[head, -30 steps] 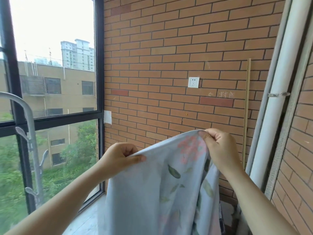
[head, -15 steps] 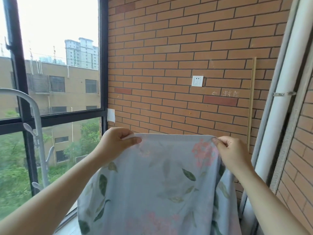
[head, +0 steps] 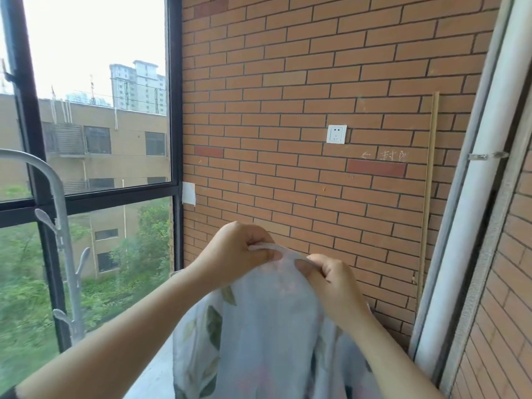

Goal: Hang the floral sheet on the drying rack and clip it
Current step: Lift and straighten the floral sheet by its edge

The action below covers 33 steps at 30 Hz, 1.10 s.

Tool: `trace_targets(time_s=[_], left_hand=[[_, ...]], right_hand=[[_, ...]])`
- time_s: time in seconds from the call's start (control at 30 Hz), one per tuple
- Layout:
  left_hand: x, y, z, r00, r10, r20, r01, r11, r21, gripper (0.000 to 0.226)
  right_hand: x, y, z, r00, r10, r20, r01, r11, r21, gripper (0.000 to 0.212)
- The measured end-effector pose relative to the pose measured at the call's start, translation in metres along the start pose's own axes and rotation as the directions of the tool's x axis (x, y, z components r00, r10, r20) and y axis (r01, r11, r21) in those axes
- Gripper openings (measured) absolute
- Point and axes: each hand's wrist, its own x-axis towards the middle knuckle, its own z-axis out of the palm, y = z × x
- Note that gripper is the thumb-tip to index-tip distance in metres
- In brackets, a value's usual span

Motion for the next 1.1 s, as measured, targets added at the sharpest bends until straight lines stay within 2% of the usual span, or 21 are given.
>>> trace_targets(time_s=[0.1, 0.2, 0.33, 0.47, 0.57, 0.63, 0.73, 0.87, 0.97, 1.1], left_hand=[[-0.009, -0.021, -0.005, 0.997, -0.072, 0.011, 0.072, 0.997, 0.032, 0.030], [-0.021, -0.042, -0.010, 0.986, -0.166, -0.011, 0.166, 0.984, 0.058, 0.032], [-0.029, -0.046, -0.015, 0.980, -0.198, 0.003, 0.197, 0.976, 0.086, 0.034], [-0.020, -0.032, -0.031, 0.985, -0.166, -0.054, 0.164, 0.986, -0.034, 0.033], [-0.014, -0.032, -0.035, 0.981, -0.180, -0.065, 0.178, 0.983, -0.041, 0.031], [-0.016, -0.042, -0.030, 0.970, -0.226, -0.087, 0.225, 0.974, -0.017, 0.026], [-0.020, -0.055, -0.022, 0.946, -0.294, -0.138, 0.289, 0.956, -0.051, 0.028], [-0.021, -0.053, -0.015, 0.932, -0.328, -0.154, 0.326, 0.945, -0.034, 0.019], [-0.024, -0.045, -0.009, 0.938, -0.304, -0.167, 0.298, 0.953, -0.057, 0.011], [-0.031, -0.039, -0.002, 0.956, -0.278, -0.090, 0.265, 0.955, -0.133, 0.011]], right_hand=[[0.002, 0.011, -0.010, 0.992, -0.038, -0.122, 0.031, 0.998, -0.062, 0.045], [0.008, 0.020, -0.024, 0.974, -0.005, -0.227, -0.015, 0.996, -0.086, 0.042], [0.010, 0.021, -0.028, 0.977, -0.008, -0.214, -0.018, 0.993, -0.120, 0.044], [0.009, 0.019, -0.025, 0.972, -0.028, -0.233, 0.006, 0.996, -0.094, 0.045], [0.014, 0.022, -0.025, 0.981, 0.074, -0.182, -0.093, 0.991, -0.099, 0.034], [0.014, 0.024, -0.026, 0.965, 0.214, -0.150, -0.225, 0.973, -0.054, 0.005], [0.009, 0.024, -0.033, 0.940, 0.294, -0.173, -0.290, 0.956, 0.053, 0.023], [0.007, 0.004, -0.038, 0.945, 0.276, -0.174, -0.258, 0.959, 0.118, 0.023], [0.006, -0.012, -0.037, 0.958, 0.219, -0.184, -0.197, 0.972, 0.130, 0.019], [0.003, -0.033, -0.045, 0.971, 0.135, -0.196, -0.096, 0.975, 0.199, 0.017]])
